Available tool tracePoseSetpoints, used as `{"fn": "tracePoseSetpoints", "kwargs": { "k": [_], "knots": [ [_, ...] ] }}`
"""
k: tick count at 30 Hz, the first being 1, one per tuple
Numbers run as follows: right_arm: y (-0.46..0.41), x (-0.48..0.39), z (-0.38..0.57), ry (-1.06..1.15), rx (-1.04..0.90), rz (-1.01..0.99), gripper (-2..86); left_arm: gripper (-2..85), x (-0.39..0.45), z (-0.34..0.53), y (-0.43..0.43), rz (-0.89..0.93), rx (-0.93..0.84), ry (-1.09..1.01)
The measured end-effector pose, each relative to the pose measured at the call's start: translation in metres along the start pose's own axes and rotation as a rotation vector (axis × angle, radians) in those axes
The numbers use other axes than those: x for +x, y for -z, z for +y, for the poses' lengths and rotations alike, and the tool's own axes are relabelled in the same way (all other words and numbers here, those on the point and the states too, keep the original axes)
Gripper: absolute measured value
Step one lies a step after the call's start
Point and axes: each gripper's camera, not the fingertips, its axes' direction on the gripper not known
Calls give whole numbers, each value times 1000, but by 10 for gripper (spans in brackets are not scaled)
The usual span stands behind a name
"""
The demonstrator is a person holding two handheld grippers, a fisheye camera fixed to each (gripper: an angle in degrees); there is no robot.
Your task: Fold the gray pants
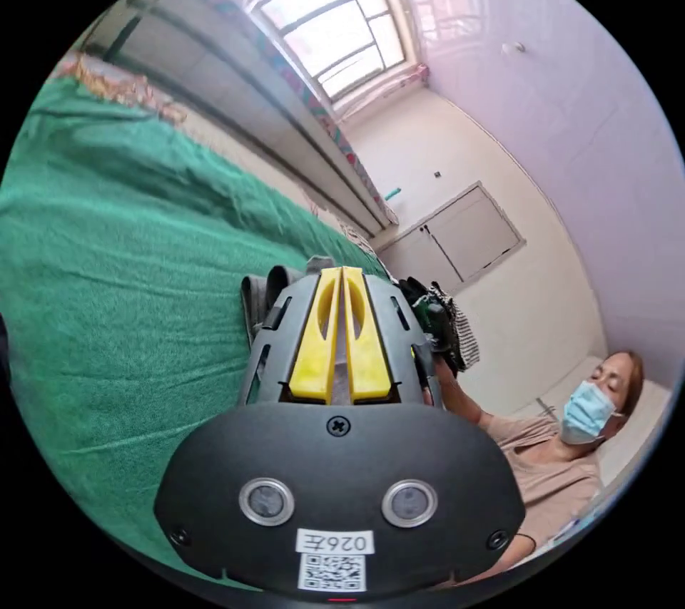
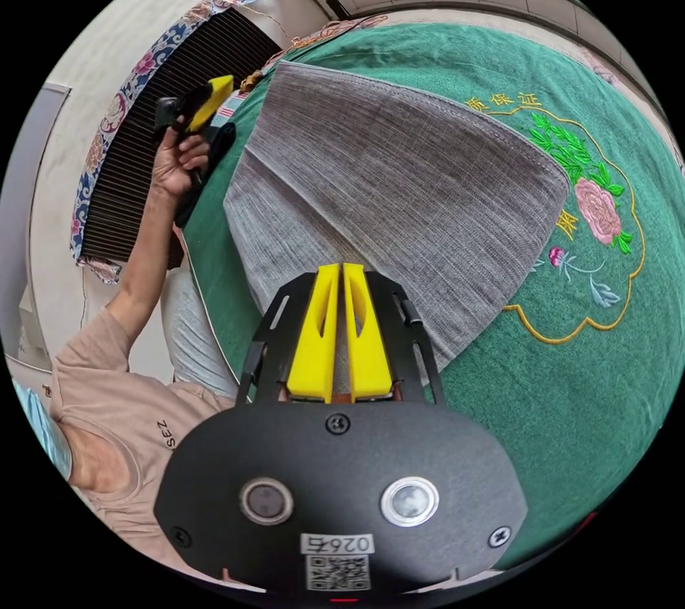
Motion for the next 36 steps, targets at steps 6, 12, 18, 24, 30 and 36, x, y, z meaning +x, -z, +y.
{"fn": "tracePoseSetpoints", "kwargs": {
  "k": [6, 12, 18, 24, 30, 36],
  "knots": [
    [5, -3, 34, -13, 49, 43, -10, -10, 21, -3, -100, -244, -314, -51],
    [-7, -49, 72, 106, 37, 65, -9, -10, -38, -2, -123, -34, -424, 225],
    [29, -59, 107, 150, 134, -14, -9, -10, 72, 23, -60, -143, -205, -56],
    [-21, -75, 112, 217, -27, 23, -9, -10, 170, 105, -79, -831, -270, -487],
    [28, -84, 125, 230, 20, 41, -9, -10, 169, 132, -118, -960, -444, -444],
    [105, -88, 133, 249, 140, 93, -9, -10, 233, 127, -78, -515, -170, -563]
  ]
}}
